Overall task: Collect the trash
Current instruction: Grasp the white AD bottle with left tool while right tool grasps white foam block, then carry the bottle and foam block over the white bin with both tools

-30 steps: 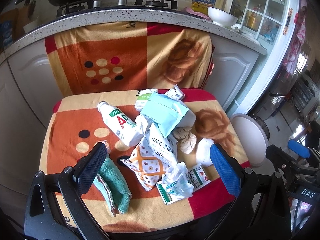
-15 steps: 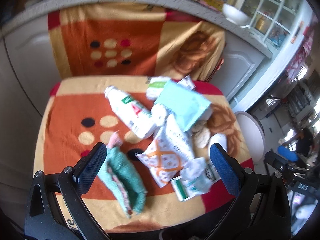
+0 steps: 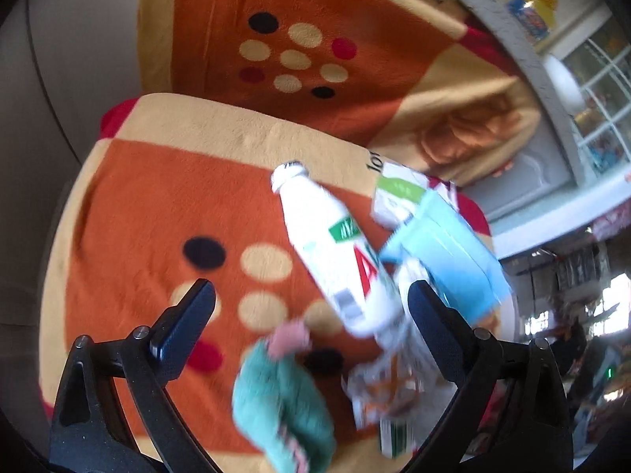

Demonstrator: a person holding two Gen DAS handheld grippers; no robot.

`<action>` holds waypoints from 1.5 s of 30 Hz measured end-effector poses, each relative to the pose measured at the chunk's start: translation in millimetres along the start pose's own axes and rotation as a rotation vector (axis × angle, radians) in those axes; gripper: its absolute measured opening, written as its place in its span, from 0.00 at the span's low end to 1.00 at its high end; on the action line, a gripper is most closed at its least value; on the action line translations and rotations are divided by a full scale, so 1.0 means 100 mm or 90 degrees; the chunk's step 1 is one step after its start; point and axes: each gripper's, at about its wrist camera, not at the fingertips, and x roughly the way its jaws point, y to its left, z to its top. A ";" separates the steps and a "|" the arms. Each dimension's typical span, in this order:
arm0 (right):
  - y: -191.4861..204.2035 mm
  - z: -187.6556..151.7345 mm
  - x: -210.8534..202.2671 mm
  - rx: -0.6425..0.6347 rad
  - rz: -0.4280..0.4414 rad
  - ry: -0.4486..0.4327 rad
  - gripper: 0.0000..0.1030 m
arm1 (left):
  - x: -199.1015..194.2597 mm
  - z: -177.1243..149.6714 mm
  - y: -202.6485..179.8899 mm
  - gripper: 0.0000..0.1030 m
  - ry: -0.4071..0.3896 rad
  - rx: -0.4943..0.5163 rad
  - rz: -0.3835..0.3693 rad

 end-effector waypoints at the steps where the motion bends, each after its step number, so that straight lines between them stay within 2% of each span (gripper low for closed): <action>1: -0.01 0.01 0.03 0.003 0.005 0.006 0.65 | 0.07 0.05 -0.01 0.94 0.004 -0.006 0.002; 3: -0.03 0.03 0.09 0.009 0.006 0.014 0.65 | 0.18 0.11 -0.05 0.94 0.011 -0.014 0.005; 5: -0.06 0.05 0.17 0.014 0.004 0.025 0.65 | 0.32 0.17 -0.09 0.94 0.016 -0.021 0.033; 9: -0.10 0.06 0.28 0.026 0.012 0.047 0.53 | 0.53 0.24 -0.14 0.94 0.031 -0.021 0.053; 11: -0.12 0.05 0.34 0.029 0.018 0.058 0.45 | 0.59 0.26 -0.14 0.88 0.036 -0.024 0.056; 13: -0.14 0.04 0.38 0.035 0.029 0.067 0.33 | 0.67 0.26 -0.13 0.68 0.058 -0.022 0.052; 15: -0.16 0.02 0.38 0.037 0.035 0.063 0.30 | 0.69 0.25 -0.11 0.62 0.065 -0.022 0.021; 17: -0.16 0.02 0.36 0.037 0.042 0.059 0.27 | 0.68 0.25 -0.11 0.60 0.064 -0.018 0.022; 19: -0.18 0.02 0.28 0.037 0.051 0.049 0.26 | 0.60 0.26 -0.10 0.53 0.057 -0.010 0.022; 23: -0.18 0.04 0.05 0.029 0.064 0.012 0.26 | 0.33 0.27 -0.14 0.53 0.030 0.009 0.002; 33: -0.26 0.02 -0.33 0.031 0.068 -0.042 0.25 | -0.53 0.12 -0.53 0.49 -0.054 0.123 -0.022; 45: -0.44 -0.09 -0.59 0.048 0.062 -0.069 0.25 | -0.85 -0.08 -1.24 0.48 -0.077 0.213 -0.077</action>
